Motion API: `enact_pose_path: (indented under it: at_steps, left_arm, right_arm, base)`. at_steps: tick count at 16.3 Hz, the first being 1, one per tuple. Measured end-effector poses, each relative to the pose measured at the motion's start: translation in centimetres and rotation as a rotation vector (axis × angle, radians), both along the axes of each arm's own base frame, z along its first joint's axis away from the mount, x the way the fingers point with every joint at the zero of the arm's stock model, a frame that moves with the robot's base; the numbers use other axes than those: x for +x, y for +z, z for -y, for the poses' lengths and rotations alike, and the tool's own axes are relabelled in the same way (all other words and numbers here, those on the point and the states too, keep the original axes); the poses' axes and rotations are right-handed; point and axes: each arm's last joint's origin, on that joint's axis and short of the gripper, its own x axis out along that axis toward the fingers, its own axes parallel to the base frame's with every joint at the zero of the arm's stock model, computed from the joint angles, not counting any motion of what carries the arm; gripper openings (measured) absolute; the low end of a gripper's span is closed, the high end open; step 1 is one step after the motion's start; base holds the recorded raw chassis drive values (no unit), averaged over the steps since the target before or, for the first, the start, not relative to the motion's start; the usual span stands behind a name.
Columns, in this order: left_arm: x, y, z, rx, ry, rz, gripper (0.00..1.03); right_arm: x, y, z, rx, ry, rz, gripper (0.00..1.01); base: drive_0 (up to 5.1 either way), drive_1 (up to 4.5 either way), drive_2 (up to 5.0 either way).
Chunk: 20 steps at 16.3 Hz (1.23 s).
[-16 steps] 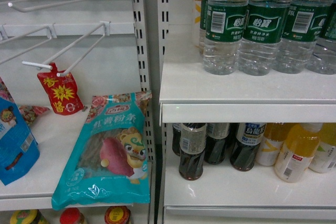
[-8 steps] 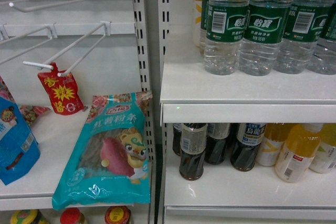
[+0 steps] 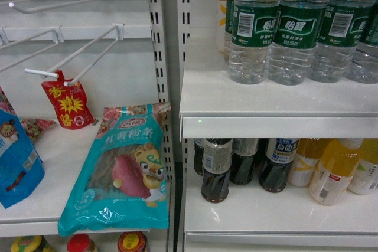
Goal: Move water from second to third shelf
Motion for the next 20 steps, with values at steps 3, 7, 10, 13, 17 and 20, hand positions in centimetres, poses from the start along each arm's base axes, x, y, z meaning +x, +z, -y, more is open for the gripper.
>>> enact_pose_path:
  at_steps: [3, 7, 10, 13, 17, 20]
  left_arm:
    - [0.0, 0.0, 0.0, 0.000, 0.000, 0.000, 0.98]
    - [0.0, 0.0, 0.0, 0.000, 0.000, 0.000, 0.98]
    - [0.0, 0.0, 0.0, 0.000, 0.000, 0.000, 0.98]
    - [0.0, 0.0, 0.0, 0.000, 0.000, 0.000, 0.98]
    - [0.0, 0.0, 0.0, 0.000, 0.000, 0.000, 0.98]
    - [0.0, 0.0, 0.0, 0.000, 0.000, 0.000, 0.98]
  right_arm:
    - [2.5, -0.4, -0.7, -0.010, -0.067, -0.019, 0.43]
    - [4.7, -1.2, -1.4, 0.005, -0.102, -0.061, 0.43]
    - [5.9, -1.2, -1.7, 0.007, -0.105, -0.066, 0.43]
    - [6.7, -1.2, -2.3, 0.002, -0.103, -0.066, 0.43]
    - [8.1, -1.2, -2.3, 0.006, -0.105, -0.073, 0.43]
    - [8.8, -1.3, -2.4, 0.009, -0.106, -0.070, 0.43]
  base:
    - [0.0, 0.00, 0.0]
    - [0.0, 0.00, 0.0]
    - [0.0, 0.00, 0.0]
    - [0.0, 0.00, 0.0]
    - [0.0, 0.00, 0.0]
    - [0.0, 0.00, 0.0]
